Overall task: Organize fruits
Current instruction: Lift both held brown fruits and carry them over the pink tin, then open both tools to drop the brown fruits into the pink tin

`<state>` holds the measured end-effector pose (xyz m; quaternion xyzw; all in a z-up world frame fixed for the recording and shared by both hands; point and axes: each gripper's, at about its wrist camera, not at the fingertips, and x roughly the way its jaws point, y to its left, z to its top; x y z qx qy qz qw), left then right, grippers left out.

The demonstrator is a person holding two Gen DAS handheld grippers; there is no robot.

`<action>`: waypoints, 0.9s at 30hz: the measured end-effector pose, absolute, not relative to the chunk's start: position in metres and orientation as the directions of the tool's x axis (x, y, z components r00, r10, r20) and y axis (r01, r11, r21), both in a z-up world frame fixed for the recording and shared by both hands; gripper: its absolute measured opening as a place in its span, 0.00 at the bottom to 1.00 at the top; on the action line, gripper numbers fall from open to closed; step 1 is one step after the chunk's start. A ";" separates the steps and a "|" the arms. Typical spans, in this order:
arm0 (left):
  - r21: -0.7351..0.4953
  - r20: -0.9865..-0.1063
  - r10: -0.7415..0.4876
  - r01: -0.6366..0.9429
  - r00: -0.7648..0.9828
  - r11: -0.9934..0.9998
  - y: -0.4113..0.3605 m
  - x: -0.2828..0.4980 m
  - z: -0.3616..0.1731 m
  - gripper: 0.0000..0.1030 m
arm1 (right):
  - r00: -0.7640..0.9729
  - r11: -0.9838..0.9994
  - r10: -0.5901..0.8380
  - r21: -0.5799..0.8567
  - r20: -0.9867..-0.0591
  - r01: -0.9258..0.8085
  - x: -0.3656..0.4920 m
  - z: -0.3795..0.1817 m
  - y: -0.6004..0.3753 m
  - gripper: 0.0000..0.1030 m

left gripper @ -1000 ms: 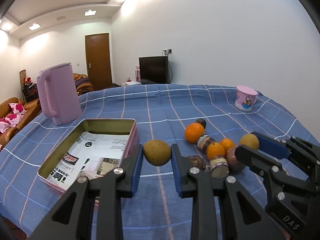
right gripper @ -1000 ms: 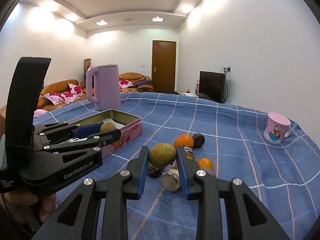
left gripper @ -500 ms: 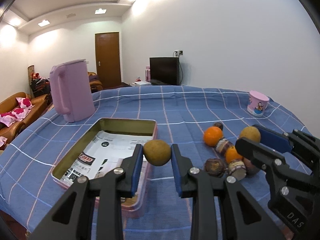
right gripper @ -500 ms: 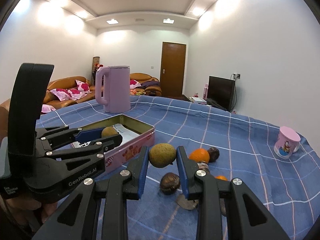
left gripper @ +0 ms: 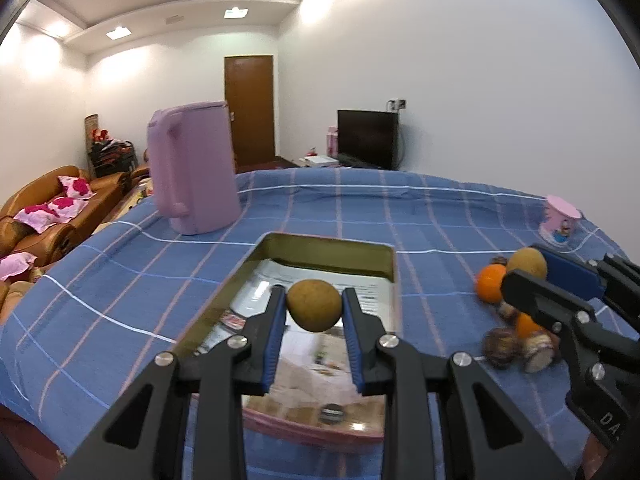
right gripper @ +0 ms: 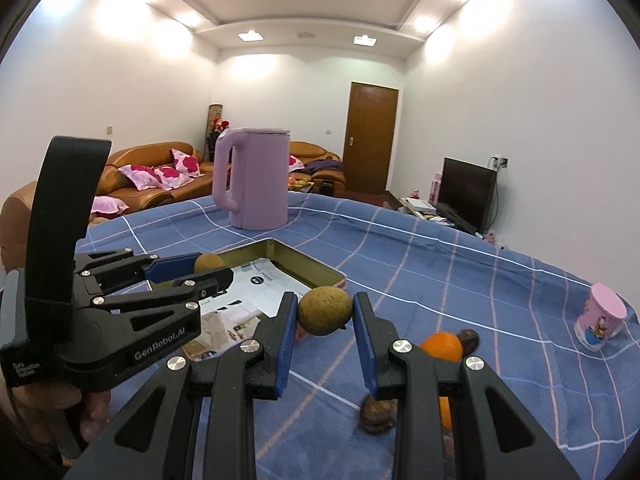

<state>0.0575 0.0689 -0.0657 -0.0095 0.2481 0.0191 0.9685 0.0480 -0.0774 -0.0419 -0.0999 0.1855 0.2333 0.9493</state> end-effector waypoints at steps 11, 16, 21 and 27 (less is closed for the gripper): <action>0.013 -0.533 0.083 -0.090 0.842 0.996 0.107 0.091 -0.076 0.29 | 0.764 0.840 0.449 -0.073 -0.464 -0.538 0.088 -0.055 -0.033 0.29; 0.020 -0.551 0.090 -0.095 0.830 0.995 0.114 0.100 -0.079 0.29 | 0.734 0.831 0.455 -0.056 -0.504 -0.553 0.105 -0.066 -0.018 0.29; 0.038 -0.569 0.097 -0.092 0.817 0.995 0.113 0.107 -0.084 0.29 | 0.715 0.828 0.454 -0.044 -0.532 -0.559 0.113 -0.074 -0.010 0.29; 0.050 -0.583 0.100 -0.087 0.806 0.995 0.110 0.112 -0.090 0.29 | 0.699 0.827 0.452 -0.034 -0.554 -0.561 0.117 -0.079 -0.009 0.29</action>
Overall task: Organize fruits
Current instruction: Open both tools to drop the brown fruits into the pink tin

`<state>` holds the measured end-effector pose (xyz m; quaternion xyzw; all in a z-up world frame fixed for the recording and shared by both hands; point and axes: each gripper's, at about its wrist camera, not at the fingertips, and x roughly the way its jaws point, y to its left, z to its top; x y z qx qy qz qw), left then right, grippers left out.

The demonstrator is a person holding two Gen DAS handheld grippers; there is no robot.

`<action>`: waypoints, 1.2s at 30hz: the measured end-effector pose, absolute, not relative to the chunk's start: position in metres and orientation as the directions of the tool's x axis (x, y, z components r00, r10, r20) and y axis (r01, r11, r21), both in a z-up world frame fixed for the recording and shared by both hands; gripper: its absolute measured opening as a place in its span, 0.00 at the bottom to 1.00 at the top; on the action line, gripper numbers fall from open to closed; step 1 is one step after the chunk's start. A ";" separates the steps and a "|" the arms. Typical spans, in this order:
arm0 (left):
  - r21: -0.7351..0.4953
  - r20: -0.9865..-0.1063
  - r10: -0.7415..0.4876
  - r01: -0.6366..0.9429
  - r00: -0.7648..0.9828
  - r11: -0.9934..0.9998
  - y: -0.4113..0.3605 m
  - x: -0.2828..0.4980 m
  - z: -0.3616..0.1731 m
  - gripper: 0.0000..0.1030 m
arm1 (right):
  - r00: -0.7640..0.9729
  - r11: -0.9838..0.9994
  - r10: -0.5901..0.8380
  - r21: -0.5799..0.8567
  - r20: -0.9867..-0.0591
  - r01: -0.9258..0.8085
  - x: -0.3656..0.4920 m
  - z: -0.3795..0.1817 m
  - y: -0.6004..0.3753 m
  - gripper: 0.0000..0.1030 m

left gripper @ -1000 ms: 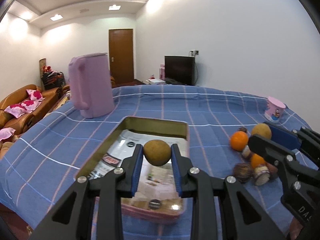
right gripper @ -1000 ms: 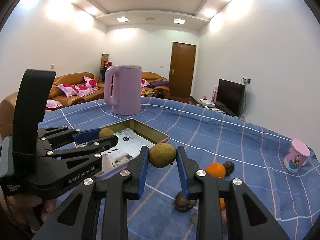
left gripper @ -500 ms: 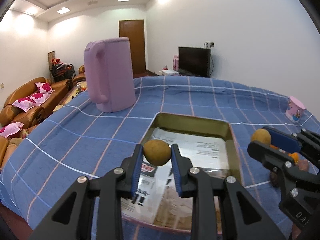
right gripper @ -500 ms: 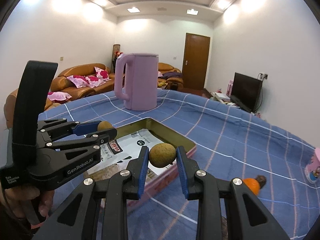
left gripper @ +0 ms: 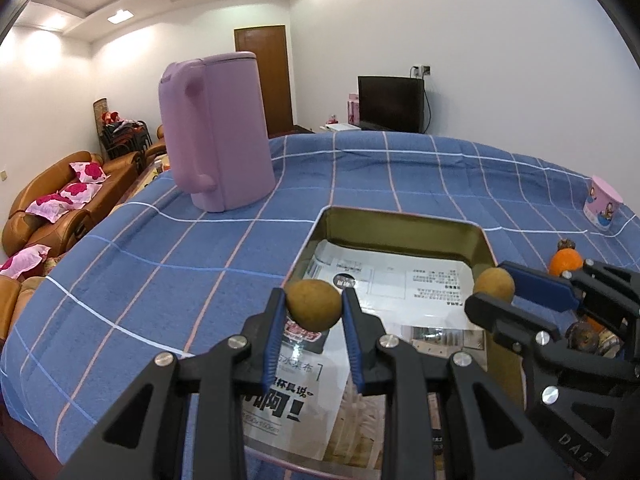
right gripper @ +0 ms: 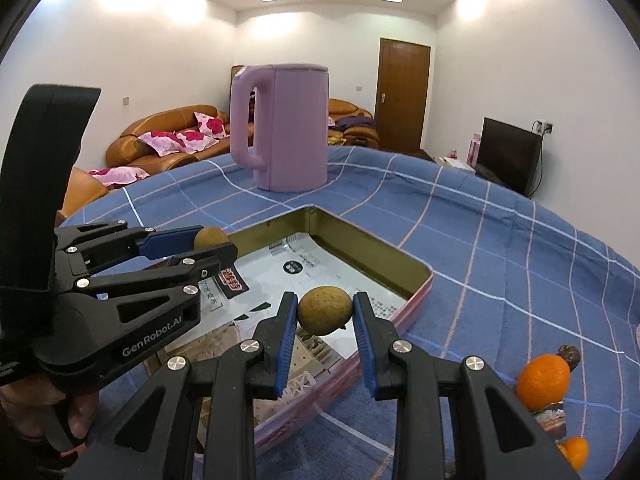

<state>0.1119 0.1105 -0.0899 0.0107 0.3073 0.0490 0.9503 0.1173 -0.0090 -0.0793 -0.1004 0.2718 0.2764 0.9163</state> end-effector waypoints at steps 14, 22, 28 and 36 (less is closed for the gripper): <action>0.062 -0.627 0.099 -0.077 0.773 0.995 0.106 0.119 -0.096 0.29 | 0.660 0.822 0.440 -0.023 -0.609 -0.569 0.128 -0.086 -0.004 0.29; 0.042 -0.619 0.096 -0.089 0.779 0.995 0.107 0.111 -0.091 0.48 | 0.672 0.822 0.440 -0.033 -0.595 -0.568 0.123 -0.084 -0.005 0.45; 0.023 -0.559 0.075 -0.075 0.826 0.997 0.091 0.088 -0.071 0.69 | 0.728 0.859 0.394 -0.057 -0.561 -0.509 0.101 -0.077 -0.040 0.50; 0.001 -0.533 -0.034 0.041 0.846 0.999 0.037 0.067 -0.065 0.76 | 0.830 0.956 0.203 -0.078 -0.519 -0.283 0.061 -0.069 -0.131 0.51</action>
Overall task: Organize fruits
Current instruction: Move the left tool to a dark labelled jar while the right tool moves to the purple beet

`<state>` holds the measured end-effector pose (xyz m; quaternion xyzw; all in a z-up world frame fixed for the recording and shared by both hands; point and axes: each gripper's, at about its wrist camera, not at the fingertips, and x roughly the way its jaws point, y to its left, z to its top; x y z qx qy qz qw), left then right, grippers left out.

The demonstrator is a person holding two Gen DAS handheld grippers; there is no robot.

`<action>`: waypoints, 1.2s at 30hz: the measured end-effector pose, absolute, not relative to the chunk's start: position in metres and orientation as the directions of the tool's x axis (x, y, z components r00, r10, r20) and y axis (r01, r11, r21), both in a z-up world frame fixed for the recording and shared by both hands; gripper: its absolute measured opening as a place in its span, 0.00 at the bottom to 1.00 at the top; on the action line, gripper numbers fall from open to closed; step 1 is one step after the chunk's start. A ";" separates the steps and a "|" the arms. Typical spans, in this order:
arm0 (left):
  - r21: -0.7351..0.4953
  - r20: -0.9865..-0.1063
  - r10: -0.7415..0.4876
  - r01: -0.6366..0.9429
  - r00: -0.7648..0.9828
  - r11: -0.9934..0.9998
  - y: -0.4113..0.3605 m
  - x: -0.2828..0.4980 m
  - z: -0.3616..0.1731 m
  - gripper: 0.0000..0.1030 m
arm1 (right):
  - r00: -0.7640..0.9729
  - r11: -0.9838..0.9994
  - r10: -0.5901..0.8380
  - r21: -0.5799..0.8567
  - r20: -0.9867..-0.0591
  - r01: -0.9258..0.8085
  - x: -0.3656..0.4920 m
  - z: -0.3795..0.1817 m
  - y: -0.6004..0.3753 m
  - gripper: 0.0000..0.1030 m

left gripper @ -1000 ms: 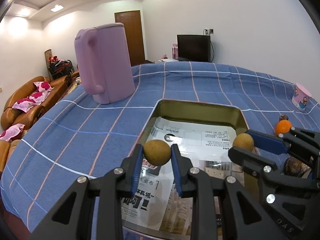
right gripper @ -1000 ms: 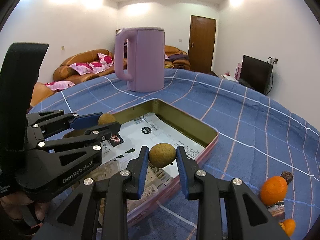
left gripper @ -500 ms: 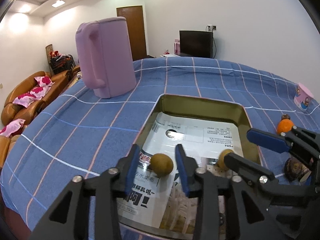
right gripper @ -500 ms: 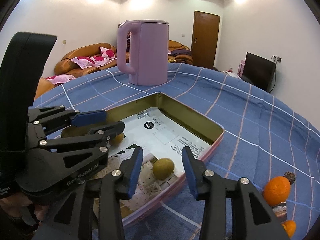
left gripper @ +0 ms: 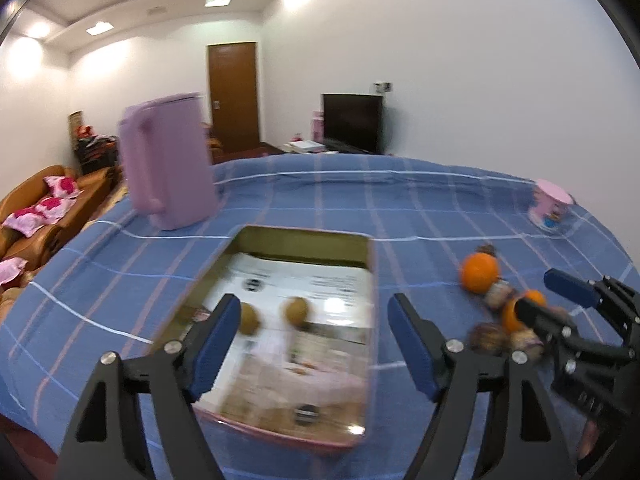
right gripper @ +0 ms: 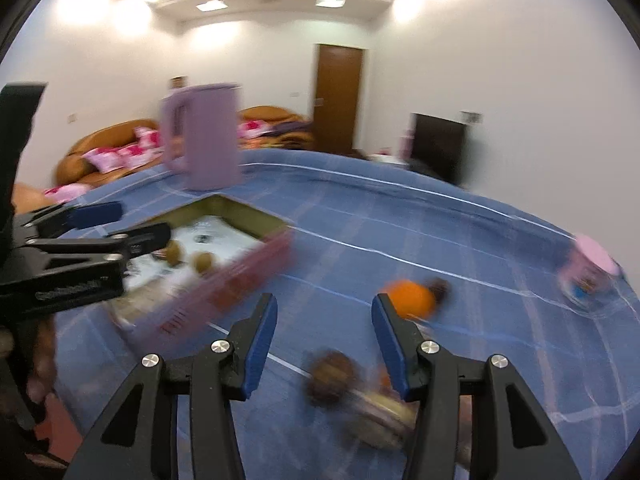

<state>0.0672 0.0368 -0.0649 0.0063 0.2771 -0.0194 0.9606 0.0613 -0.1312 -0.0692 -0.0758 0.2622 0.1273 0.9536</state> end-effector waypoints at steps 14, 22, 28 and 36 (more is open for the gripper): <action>0.050 -0.572 -0.102 0.159 0.814 0.986 -0.028 0.059 -0.080 0.76 | 0.803 0.993 0.089 -0.010 -0.590 -0.118 0.053 -0.094 -0.191 0.55; 0.043 -0.579 -0.125 0.183 0.806 0.982 -0.037 0.055 -0.085 0.76 | 0.751 0.983 0.181 0.093 -0.635 -0.159 0.063 -0.103 -0.199 0.55; 0.044 -0.577 -0.146 0.209 0.804 0.977 -0.044 0.051 -0.085 0.76 | 0.758 0.978 0.209 0.144 -0.618 -0.153 0.059 -0.101 -0.207 0.51; 0.058 -0.583 -0.198 0.284 0.788 0.957 -0.075 0.044 -0.088 0.76 | 0.814 0.997 0.071 0.038 -0.576 -0.060 0.041 -0.095 -0.227 0.51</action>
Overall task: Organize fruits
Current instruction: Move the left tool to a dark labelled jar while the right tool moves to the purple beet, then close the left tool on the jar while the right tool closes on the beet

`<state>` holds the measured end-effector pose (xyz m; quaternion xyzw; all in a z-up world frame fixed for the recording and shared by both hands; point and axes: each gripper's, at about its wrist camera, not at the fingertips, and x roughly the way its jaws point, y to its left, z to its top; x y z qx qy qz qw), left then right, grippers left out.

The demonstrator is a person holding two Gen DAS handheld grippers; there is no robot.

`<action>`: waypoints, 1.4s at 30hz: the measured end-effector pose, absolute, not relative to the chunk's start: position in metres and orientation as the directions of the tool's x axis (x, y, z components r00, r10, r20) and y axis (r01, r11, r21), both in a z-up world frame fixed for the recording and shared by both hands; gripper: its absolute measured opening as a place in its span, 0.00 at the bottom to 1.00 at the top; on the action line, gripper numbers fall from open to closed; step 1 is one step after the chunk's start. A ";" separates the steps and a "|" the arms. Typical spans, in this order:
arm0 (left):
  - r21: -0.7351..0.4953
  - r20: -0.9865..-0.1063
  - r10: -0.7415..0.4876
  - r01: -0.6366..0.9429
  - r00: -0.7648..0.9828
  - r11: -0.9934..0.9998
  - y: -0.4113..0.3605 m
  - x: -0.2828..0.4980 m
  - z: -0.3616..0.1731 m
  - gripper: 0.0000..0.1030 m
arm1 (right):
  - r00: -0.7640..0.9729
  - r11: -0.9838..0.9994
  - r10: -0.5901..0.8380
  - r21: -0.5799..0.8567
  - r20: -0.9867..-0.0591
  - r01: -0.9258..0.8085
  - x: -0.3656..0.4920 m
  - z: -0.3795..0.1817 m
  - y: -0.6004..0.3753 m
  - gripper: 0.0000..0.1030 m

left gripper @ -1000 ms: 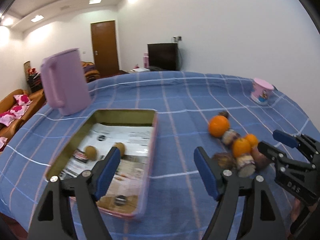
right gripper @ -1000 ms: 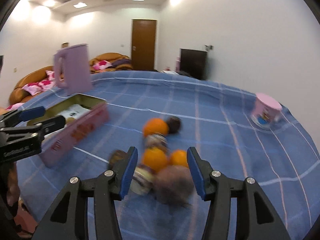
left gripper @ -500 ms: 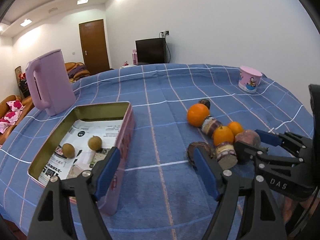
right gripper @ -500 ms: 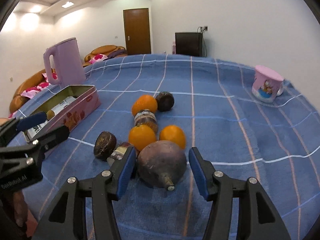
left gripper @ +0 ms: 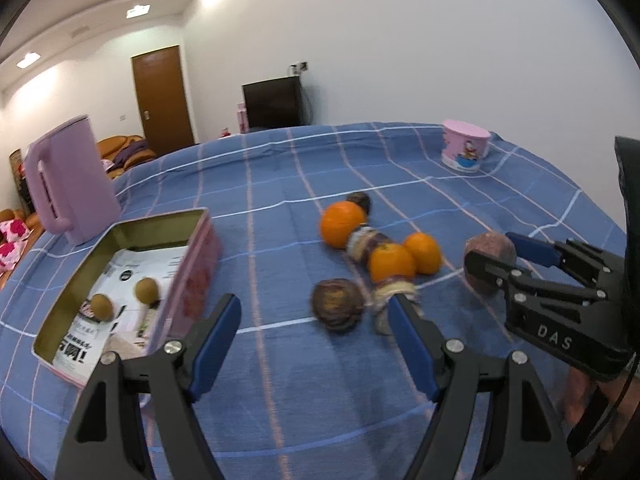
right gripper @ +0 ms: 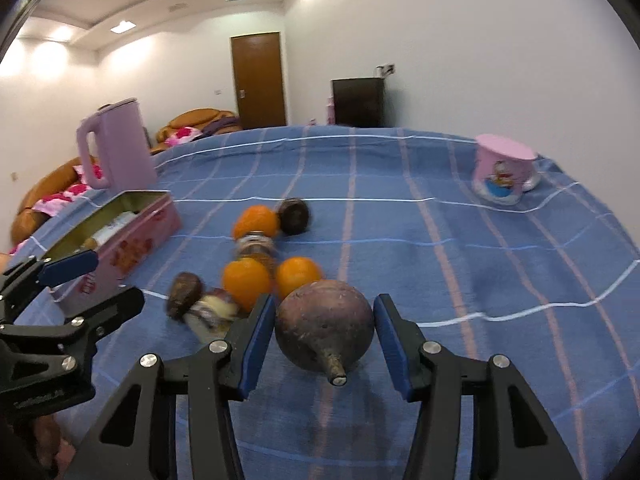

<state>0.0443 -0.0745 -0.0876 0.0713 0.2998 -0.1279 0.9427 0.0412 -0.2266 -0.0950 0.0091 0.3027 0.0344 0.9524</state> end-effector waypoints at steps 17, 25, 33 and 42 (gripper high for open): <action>-0.009 -0.681 -0.302 0.405 0.667 0.914 -0.117 0.058 -0.106 0.42 | 0.815 0.993 0.100 0.111 -0.571 -0.044 0.041 -0.097 -0.248 0.51; -0.097 -0.733 -0.349 0.419 0.583 0.903 -0.120 0.081 -0.112 0.35 | 0.807 0.993 0.102 0.106 -0.582 -0.049 0.043 -0.098 -0.247 0.51; -0.103 -0.698 -0.348 0.394 0.625 0.913 -0.114 0.077 -0.108 0.34 | 0.810 0.992 0.114 0.113 -0.576 -0.059 0.042 -0.098 -0.247 0.51; -0.054 -0.640 -0.327 0.383 0.696 0.922 -0.113 0.064 -0.101 0.34 | 0.826 0.990 0.135 0.106 -0.547 -0.091 0.036 -0.096 -0.244 0.51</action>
